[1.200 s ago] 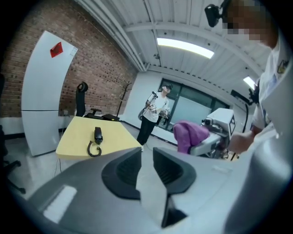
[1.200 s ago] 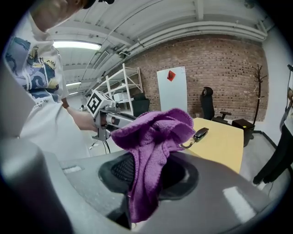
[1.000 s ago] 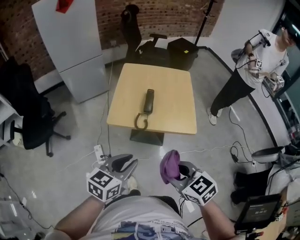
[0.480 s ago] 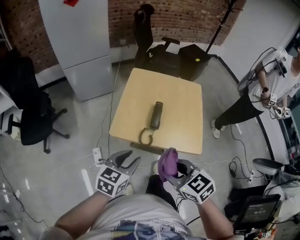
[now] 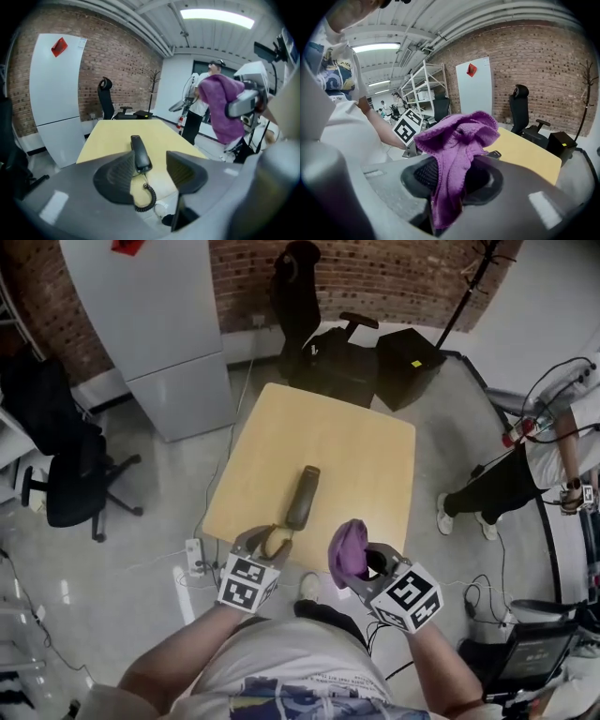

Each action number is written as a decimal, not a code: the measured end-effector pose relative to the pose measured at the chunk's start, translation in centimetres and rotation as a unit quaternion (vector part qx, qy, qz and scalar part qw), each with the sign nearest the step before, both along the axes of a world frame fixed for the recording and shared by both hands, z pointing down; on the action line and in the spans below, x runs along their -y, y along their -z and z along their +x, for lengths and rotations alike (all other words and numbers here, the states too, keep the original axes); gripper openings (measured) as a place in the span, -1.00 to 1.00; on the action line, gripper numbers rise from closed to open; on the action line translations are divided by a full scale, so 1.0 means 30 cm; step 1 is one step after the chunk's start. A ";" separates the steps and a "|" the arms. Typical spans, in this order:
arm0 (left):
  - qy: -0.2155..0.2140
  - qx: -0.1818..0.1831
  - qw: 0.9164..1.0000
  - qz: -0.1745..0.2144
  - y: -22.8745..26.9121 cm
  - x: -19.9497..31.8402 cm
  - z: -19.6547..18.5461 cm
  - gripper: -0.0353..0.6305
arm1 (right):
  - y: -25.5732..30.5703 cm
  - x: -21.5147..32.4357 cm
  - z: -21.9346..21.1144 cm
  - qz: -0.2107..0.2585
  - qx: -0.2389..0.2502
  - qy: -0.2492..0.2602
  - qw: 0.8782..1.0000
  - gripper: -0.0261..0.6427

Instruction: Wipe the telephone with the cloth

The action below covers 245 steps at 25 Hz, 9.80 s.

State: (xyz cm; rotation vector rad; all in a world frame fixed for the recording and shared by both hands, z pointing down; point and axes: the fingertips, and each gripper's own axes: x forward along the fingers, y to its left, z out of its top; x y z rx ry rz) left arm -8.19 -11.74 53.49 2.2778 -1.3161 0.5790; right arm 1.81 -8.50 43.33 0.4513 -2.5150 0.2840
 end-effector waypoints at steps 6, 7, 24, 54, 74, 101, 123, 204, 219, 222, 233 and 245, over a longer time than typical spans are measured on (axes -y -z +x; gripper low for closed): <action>0.024 0.031 0.998 -0.041 -0.131 0.167 0.056 -0.19 | -0.037 0.112 0.110 -0.022 -0.002 -0.001 1.000 -0.57; 0.030 0.035 0.998 -0.045 -0.150 0.191 0.063 -0.18 | -0.043 0.125 0.130 -0.026 -0.004 -0.001 1.000 -0.57; 0.089 0.092 0.988 -0.087 -0.417 0.377 0.104 -0.16 | -0.135 0.206 0.319 -0.075 -0.025 -0.003 0.997 -0.57; -0.040 -0.004 0.995 0.090 0.230 0.078 0.164 -0.13 | 0.300 0.202 -0.219 0.069 0.110 0.069 0.989 -0.57; -0.113 -0.056 0.987 0.104 0.341 -0.190 0.072 -0.13 | 0.246 -0.005 -0.447 0.097 0.050 0.090 0.990 -0.57; -0.130 -0.072 0.983 0.105 0.366 0.028 0.251 -0.13 | 0.362 0.114 -0.307 0.108 0.077 0.107 0.985 -0.57; -0.093 -0.098 0.987 0.085 0.350 0.120 0.266 -0.13 | 0.364 0.394 0.006 0.132 0.092 0.012 0.987 -0.57; 0.005 -0.621 0.775 -0.119 0.484 0.021 0.041 -0.13 | 0.257 0.215 -0.105 -0.013 0.250 -0.151 0.956 -0.58; 0.012 -0.640 0.759 -0.118 0.489 0.053 0.019 -0.13 | 0.235 0.112 -0.227 -0.037 0.245 -0.092 0.964 -0.58; 0.012 -0.645 0.755 -0.119 0.494 0.064 0.015 -0.13 | 0.229 0.078 -0.244 -0.046 0.242 -0.078 0.966 -0.58; 0.002 -0.651 0.749 -0.127 0.486 0.062 0.027 -0.13 | 0.184 -0.008 -0.223 -0.060 0.226 -0.066 0.970 -0.58; -0.011 -0.662 0.738 -0.127 0.528 0.058 0.059 -0.13 | 0.250 0.250 -0.121 -0.024 0.243 -0.147 0.959 -0.58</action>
